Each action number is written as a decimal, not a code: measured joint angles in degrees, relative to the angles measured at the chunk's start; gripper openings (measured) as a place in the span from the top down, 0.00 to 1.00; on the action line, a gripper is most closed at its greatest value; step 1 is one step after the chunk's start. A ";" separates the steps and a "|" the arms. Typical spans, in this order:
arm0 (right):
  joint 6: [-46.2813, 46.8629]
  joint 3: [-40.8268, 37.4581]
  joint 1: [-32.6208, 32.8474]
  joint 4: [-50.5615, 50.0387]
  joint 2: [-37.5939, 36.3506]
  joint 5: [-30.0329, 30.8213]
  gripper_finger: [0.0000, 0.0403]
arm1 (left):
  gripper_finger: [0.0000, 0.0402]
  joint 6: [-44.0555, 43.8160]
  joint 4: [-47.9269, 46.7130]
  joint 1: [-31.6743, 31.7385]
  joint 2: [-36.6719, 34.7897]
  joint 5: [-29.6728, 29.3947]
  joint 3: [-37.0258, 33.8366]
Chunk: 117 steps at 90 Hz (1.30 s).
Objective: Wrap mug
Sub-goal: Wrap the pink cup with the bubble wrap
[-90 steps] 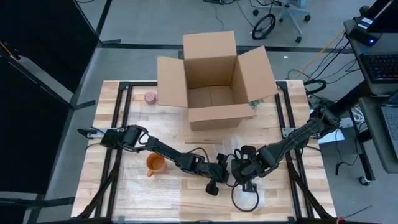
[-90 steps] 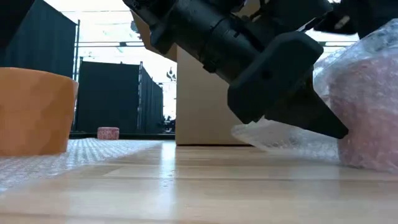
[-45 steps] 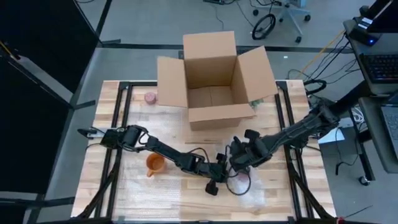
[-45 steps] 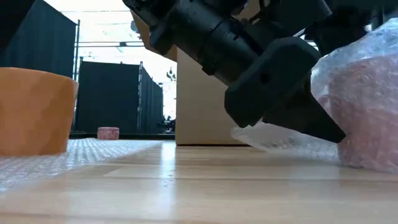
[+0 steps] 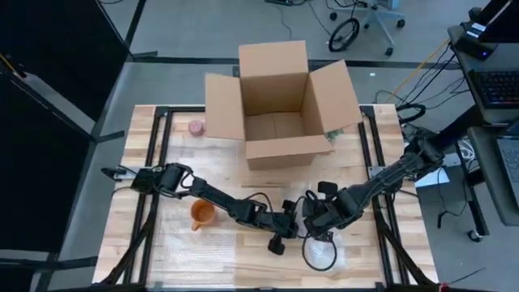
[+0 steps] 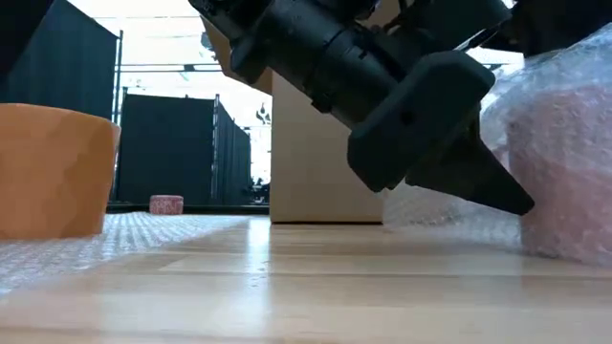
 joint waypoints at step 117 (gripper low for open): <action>2.08 -17.56 1.69 27.58 0.66 -8.43 1.00 | 1.00 -0.28 -0.13 0.26 -0.09 0.01 0.00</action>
